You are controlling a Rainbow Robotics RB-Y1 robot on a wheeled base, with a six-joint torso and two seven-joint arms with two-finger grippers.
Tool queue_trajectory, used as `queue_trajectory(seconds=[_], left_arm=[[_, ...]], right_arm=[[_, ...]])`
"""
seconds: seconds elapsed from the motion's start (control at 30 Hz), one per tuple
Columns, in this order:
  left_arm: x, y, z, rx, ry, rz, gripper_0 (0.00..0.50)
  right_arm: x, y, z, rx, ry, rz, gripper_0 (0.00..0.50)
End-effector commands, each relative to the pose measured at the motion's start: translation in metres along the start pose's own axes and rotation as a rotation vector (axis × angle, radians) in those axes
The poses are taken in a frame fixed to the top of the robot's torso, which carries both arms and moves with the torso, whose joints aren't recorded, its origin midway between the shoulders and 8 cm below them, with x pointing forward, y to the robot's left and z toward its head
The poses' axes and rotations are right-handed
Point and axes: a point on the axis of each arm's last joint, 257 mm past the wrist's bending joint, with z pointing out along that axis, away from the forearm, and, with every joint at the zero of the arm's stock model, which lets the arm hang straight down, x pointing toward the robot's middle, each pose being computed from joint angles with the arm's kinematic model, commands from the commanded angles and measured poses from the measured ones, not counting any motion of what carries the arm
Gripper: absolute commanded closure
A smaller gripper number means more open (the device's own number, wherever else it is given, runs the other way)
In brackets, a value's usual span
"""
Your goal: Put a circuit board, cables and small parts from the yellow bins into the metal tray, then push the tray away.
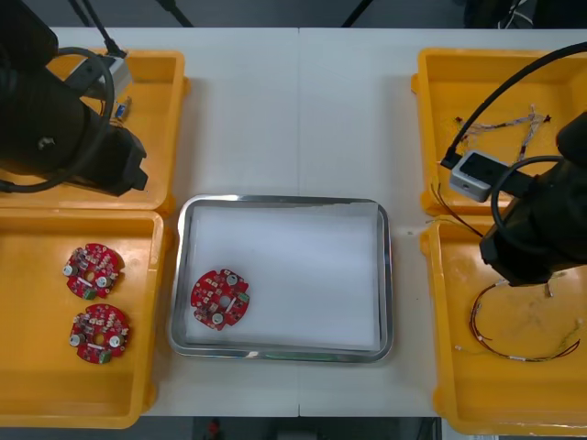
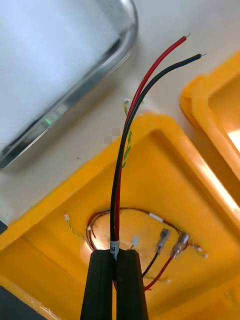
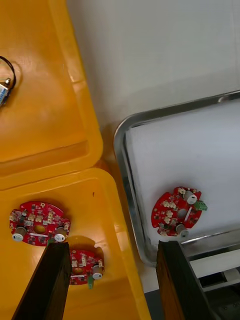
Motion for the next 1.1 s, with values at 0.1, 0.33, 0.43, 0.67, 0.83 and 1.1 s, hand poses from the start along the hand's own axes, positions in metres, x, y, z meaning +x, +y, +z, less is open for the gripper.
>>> queue_trajectory(seconds=[0.1, 0.33, 0.43, 0.67, 0.83, 1.1], left_arm=[[-0.043, 0.045, -0.02, -0.054, -0.08, 0.027, 0.0], [-0.057, 0.093, -0.012, -0.093, -0.057, 0.124, 0.0], [-0.063, 0.111, -0.008, -0.104, -0.054, 0.153, 0.0], [-0.078, 0.146, -0.002, -0.127, -0.075, 0.221, 0.0], [-0.087, 0.174, 0.0, -0.163, -0.088, 0.275, 0.0], [-0.095, 0.205, 0.012, -0.19, -0.096, 0.355, 0.0]], right_arm=[[-0.036, 0.025, -0.007, 0.003, -0.052, -0.208, 0.5], [-0.066, 0.071, 0.006, -0.07, -0.085, -0.367, 0.5], [-0.079, 0.086, 0.012, -0.1, -0.097, -0.409, 0.5], [-0.099, 0.121, 0.027, -0.177, -0.101, -0.492, 0.5], [-0.101, 0.138, 0.04, -0.204, -0.076, -0.53, 0.5], [-0.096, 0.154, 0.074, -0.178, -0.036, -0.564, 0.5]])
